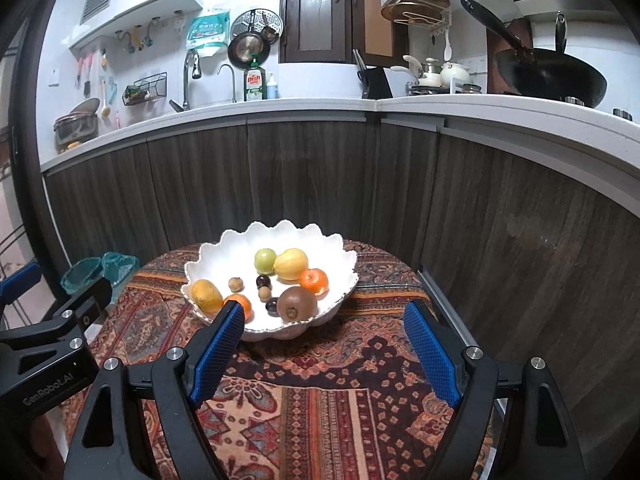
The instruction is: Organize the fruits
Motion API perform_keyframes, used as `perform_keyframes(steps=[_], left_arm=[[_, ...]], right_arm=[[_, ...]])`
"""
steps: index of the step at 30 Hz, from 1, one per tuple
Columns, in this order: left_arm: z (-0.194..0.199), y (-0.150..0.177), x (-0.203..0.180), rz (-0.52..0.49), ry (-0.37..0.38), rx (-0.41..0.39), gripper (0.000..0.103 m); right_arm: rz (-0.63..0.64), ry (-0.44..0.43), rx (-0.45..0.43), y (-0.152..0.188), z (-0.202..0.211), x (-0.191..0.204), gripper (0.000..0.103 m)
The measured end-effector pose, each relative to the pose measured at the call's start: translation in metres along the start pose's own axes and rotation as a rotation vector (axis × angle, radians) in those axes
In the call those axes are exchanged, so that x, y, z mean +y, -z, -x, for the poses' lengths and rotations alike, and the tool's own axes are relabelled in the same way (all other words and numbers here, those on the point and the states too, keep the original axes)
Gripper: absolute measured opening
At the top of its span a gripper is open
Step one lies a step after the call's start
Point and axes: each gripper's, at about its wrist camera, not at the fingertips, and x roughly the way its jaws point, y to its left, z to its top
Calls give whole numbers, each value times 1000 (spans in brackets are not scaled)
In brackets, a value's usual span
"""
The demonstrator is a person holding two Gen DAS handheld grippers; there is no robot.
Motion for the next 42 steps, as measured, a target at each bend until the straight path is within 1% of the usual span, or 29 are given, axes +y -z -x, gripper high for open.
perform_keyframes(steps=[13, 18, 32, 42], left_arm=[[5, 4, 3, 13, -16, -3, 103], [5, 4, 3, 12, -14, -2, 103], [4, 5, 4, 14, -18, -1, 103], [4, 6, 3, 21, -38, 5, 103]], right_arm=[[-16, 8, -4, 2, 5, 0, 83], [-13, 10, -8, 3, 5, 0, 86], [-15, 10, -5, 3, 6, 0, 86], [-16, 12, -3, 3, 6, -1, 86]])
